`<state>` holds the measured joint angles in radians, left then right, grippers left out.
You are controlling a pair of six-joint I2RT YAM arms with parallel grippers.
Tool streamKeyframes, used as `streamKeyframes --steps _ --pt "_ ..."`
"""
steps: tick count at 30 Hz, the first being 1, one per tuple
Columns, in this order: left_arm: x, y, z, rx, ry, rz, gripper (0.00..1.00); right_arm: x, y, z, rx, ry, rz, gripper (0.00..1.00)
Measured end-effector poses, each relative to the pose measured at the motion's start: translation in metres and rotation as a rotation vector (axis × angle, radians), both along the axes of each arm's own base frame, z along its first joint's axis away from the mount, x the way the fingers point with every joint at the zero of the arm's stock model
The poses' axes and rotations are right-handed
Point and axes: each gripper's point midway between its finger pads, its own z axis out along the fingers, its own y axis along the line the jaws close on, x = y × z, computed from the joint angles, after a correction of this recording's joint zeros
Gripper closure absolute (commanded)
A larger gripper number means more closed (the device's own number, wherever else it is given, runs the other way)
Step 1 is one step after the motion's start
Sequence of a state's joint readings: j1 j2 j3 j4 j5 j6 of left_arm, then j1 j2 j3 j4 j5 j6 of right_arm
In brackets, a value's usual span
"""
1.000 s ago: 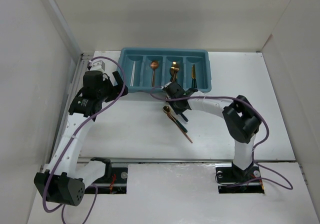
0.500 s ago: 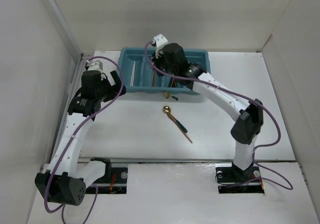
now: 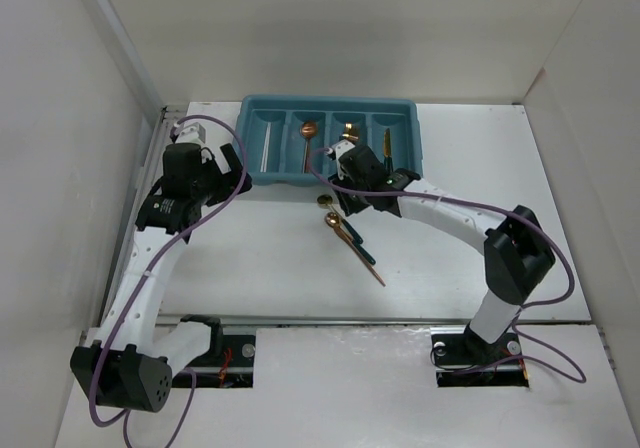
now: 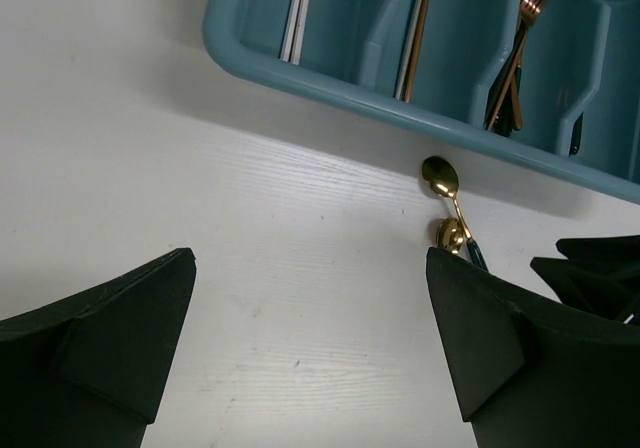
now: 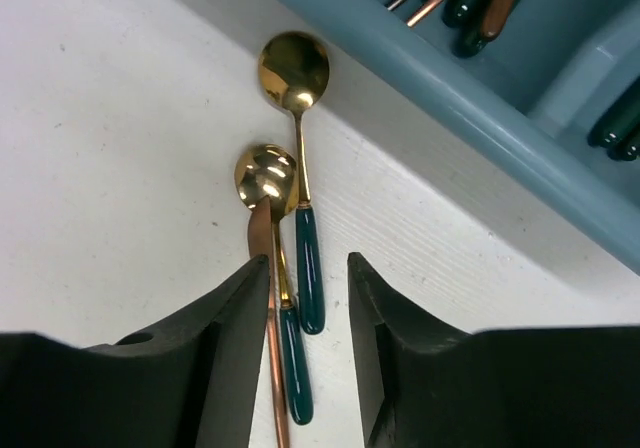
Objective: Sort the eating utensils into containers
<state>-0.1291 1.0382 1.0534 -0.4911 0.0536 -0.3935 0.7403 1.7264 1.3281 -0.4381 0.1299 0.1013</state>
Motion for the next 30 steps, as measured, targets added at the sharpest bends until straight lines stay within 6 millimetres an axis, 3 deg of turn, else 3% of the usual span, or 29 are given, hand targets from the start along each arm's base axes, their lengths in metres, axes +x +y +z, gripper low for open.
streamKeyframes --steps 5,15,24,27,29,30 --pt "-0.001 -0.003 0.000 -0.010 0.002 -0.014 0.00 -0.001 -0.006 -0.006 -0.009 0.003 -0.012 0.62" --pt "-0.004 -0.002 0.004 -0.016 -0.014 -0.014 0.00 -0.006 -0.005 -0.076 -0.090 0.133 0.026 0.62" --pt "-0.005 -0.002 0.007 -0.017 -0.025 -0.014 0.00 -0.005 -0.005 -0.098 -0.105 0.166 0.026 0.62" --pt "-0.005 -0.002 0.008 -0.018 -0.028 -0.014 0.00 -0.002 -0.003 -0.097 -0.103 0.162 0.026 0.62" --pt "-0.006 -0.002 0.008 -0.018 -0.029 -0.014 0.00 -0.002 -0.004 -0.097 -0.107 0.162 0.022 0.71" --pt "-0.006 -0.002 0.009 -0.018 -0.030 -0.014 0.00 -0.002 -0.004 -0.097 -0.107 0.163 0.020 0.86"
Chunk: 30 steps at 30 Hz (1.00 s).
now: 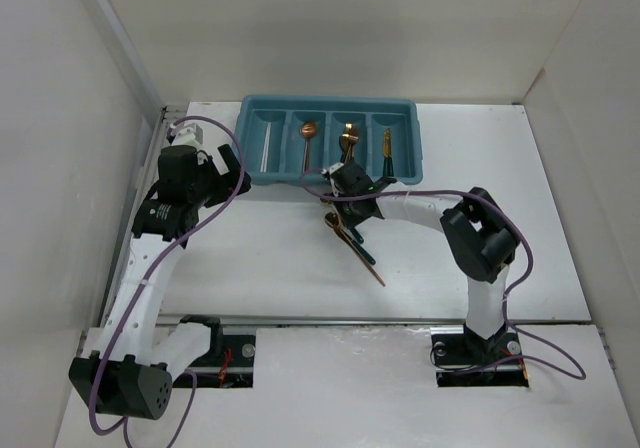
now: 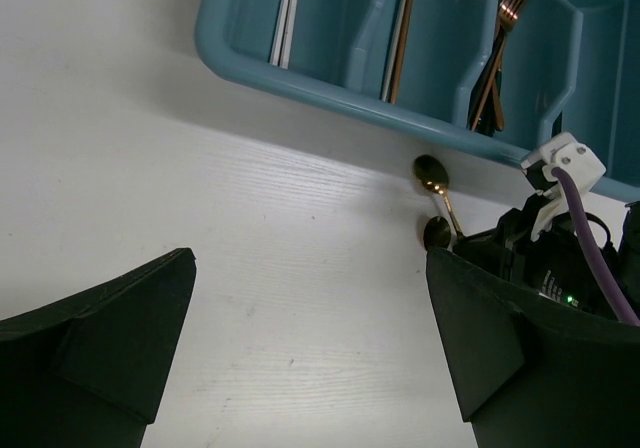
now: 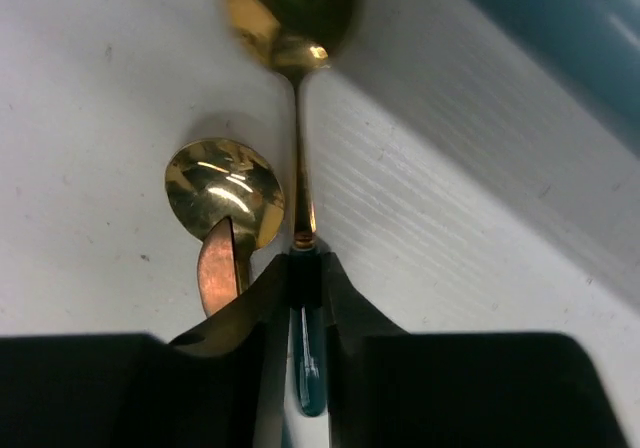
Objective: Sort the eating utensils into containers
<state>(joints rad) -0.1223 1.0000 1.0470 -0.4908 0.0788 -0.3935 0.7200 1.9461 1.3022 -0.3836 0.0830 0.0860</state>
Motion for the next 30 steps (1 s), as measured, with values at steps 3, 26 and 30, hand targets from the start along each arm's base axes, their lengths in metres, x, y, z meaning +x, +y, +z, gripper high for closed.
streamKeyframes --steps 3,26,30 --pt "0.000 0.000 0.000 0.000 -0.001 0.000 0.00 0.001 -0.002 0.000 -0.006 -0.003 -0.010 1.00" --pt "-0.001 0.001 -0.003 0.019 0.002 -0.008 0.00 0.012 0.048 0.228 0.251 -0.409 0.160 1.00" --pt "0.000 0.003 -0.003 0.027 0.001 -0.007 0.00 0.072 0.079 0.259 0.383 -0.493 0.049 1.00"
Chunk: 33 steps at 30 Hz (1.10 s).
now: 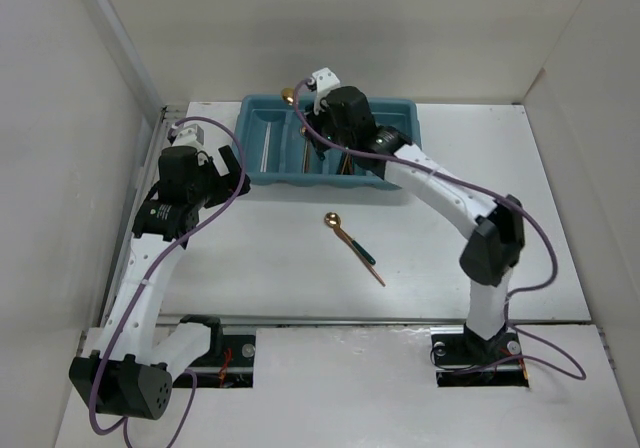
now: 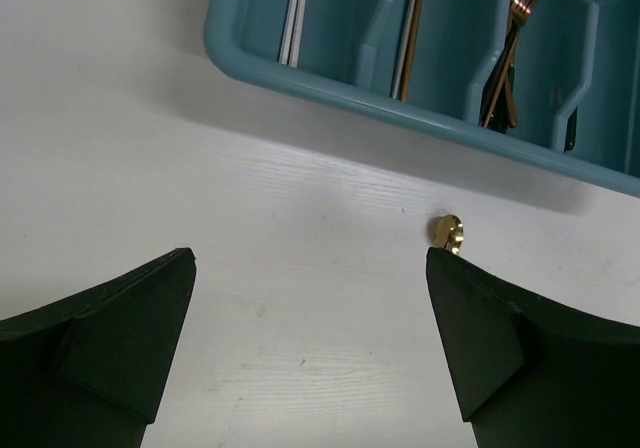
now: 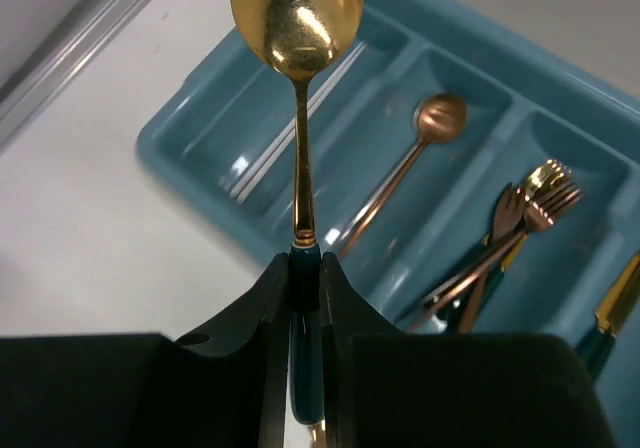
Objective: Sort the eating utensils into containers
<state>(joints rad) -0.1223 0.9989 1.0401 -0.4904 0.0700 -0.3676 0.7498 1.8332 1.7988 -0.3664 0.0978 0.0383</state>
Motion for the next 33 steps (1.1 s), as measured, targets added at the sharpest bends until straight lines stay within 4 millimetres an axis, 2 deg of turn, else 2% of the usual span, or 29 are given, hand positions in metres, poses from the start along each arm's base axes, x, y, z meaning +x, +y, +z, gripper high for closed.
streamKeyframes --steps 3,5,7,9,11,12,13,15,16,18,19,21,22,23,24,25,26,27,29,30,33 --pt "0.000 0.002 0.000 0.005 -0.001 0.004 0.00 0.042 0.013 -0.015 0.074 0.028 -0.103 1.00" --pt "0.001 0.003 0.000 0.006 -0.001 0.009 0.00 0.077 0.025 -0.039 0.113 0.053 -0.177 1.00" --pt "0.001 0.004 0.000 0.008 -0.001 0.013 0.00 0.100 0.028 -0.073 0.133 0.099 -0.257 1.00" --pt "0.001 0.006 0.000 0.016 -0.002 0.018 0.00 0.110 0.029 -0.110 0.135 0.155 -0.315 1.00" --pt "0.001 0.008 0.000 0.025 -0.003 0.023 0.00 0.113 0.025 -0.148 0.115 0.217 -0.357 0.83" --pt "0.002 0.009 0.000 0.029 -0.004 0.025 0.00 0.114 0.024 -0.163 0.107 0.242 -0.373 0.70" --pt "0.002 0.010 -0.001 0.033 -0.004 0.026 0.00 0.113 0.023 -0.173 0.101 0.266 -0.385 0.49" --pt "0.002 0.011 -0.001 0.039 -0.005 0.030 0.00 0.109 0.020 -0.185 0.088 0.298 -0.396 0.42" --pt "0.002 0.011 -0.001 0.040 -0.005 0.031 0.00 0.107 0.021 -0.185 0.087 0.304 -0.384 0.39" --pt "0.002 0.012 -0.001 0.045 -0.005 0.033 0.00 0.104 0.022 -0.176 0.082 0.294 -0.350 0.39" --pt "0.002 0.013 -0.001 0.049 -0.006 0.033 0.00 0.100 0.022 -0.169 0.068 0.282 -0.327 0.37" --pt "0.002 0.013 -0.001 0.051 -0.005 0.033 0.00 0.091 0.017 -0.149 0.026 0.241 -0.275 0.46" --pt "0.002 0.013 -0.001 0.053 -0.005 0.032 0.00 0.082 0.013 -0.136 0.001 0.222 -0.243 0.55" --pt "0.002 0.013 -0.002 0.054 -0.004 0.032 0.00 0.071 0.008 -0.122 -0.019 0.204 -0.214 0.78" --pt "0.002 0.013 -0.002 0.054 -0.003 0.031 0.00 0.059 0.002 -0.110 -0.043 0.189 -0.186 0.90" --pt "0.003 0.013 -0.002 0.056 -0.002 0.031 0.00 0.043 -0.006 -0.099 -0.066 0.183 -0.158 0.96" --pt "0.003 0.013 -0.002 0.057 -0.001 0.030 0.00 0.026 -0.017 -0.089 -0.090 0.181 -0.133 0.96" --pt "0.003 0.013 -0.003 0.057 -0.001 0.031 0.00 0.013 -0.025 -0.082 -0.105 0.175 -0.118 0.92" --pt "0.003 0.013 -0.003 0.061 0.000 0.029 0.00 -0.021 -0.046 -0.086 -0.151 0.201 -0.084 0.82" --pt "0.003 0.014 -0.003 0.066 -0.001 0.026 0.00 -0.036 -0.057 -0.097 -0.179 0.227 -0.071 0.73" --pt "0.003 0.015 -0.004 0.091 -0.003 0.009 0.00 -0.082 -0.091 -0.152 -0.295 0.362 -0.042 0.69"
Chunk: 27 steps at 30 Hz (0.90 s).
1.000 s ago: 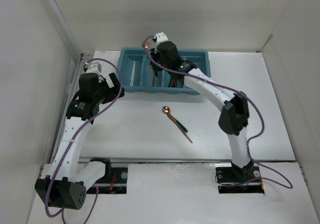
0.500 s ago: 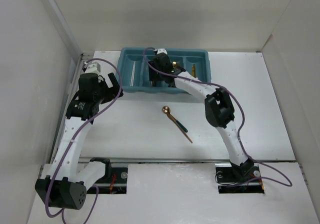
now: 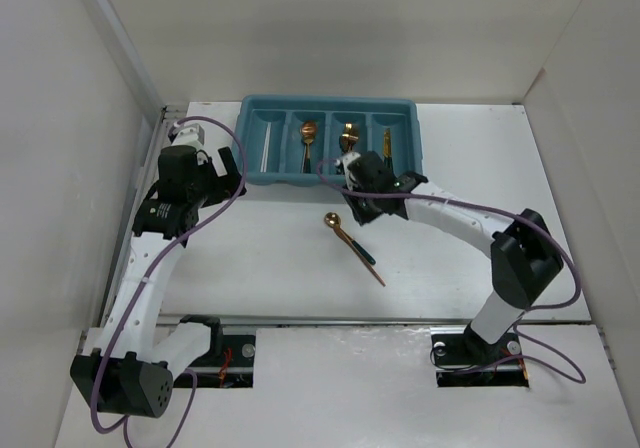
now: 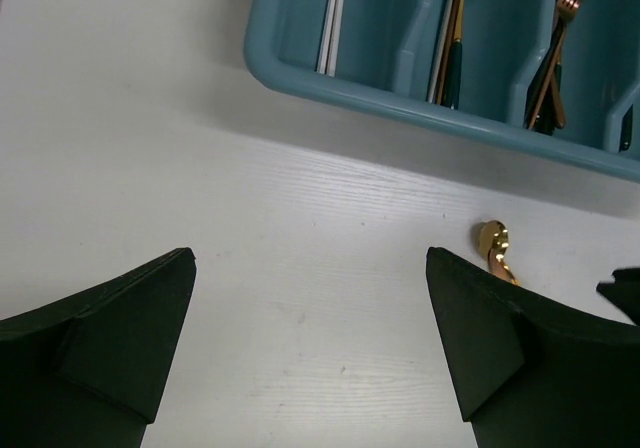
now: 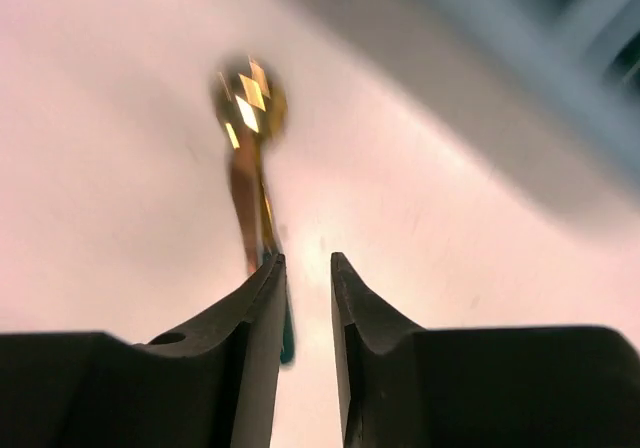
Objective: Sort the eating utensils into containers
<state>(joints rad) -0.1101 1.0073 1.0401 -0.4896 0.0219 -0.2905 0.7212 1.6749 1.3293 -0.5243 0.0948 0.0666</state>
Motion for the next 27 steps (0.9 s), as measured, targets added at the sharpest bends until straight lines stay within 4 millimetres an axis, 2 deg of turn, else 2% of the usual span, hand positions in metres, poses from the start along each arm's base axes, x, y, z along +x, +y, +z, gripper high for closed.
streamKeyframes --steps 3,4,7,15,19,24,27 --pt "0.001 0.002 -0.002 0.038 0.001 -0.020 0.00 -0.038 -0.028 -0.057 -0.114 0.162 0.013 0.69" --pt "0.001 0.004 -0.003 0.051 0.003 -0.024 0.00 -0.048 -0.035 -0.070 -0.139 0.205 0.018 0.69" --pt "0.003 0.009 -0.006 0.090 0.009 -0.017 0.00 -0.065 -0.045 -0.090 -0.173 0.270 0.027 0.69" --pt "0.004 0.022 -0.005 0.143 0.008 0.030 0.00 -0.062 -0.036 -0.093 -0.137 0.262 0.040 0.69" --pt "0.003 0.024 -0.006 0.147 0.011 0.037 0.00 -0.060 -0.034 -0.091 -0.126 0.253 0.035 0.58" --pt "0.002 0.025 -0.005 0.151 0.008 0.045 0.00 -0.057 -0.030 -0.084 -0.106 0.221 0.061 0.58" --pt "0.002 0.026 -0.005 0.154 0.007 0.049 0.00 -0.056 -0.029 -0.093 -0.117 0.232 0.068 0.58"
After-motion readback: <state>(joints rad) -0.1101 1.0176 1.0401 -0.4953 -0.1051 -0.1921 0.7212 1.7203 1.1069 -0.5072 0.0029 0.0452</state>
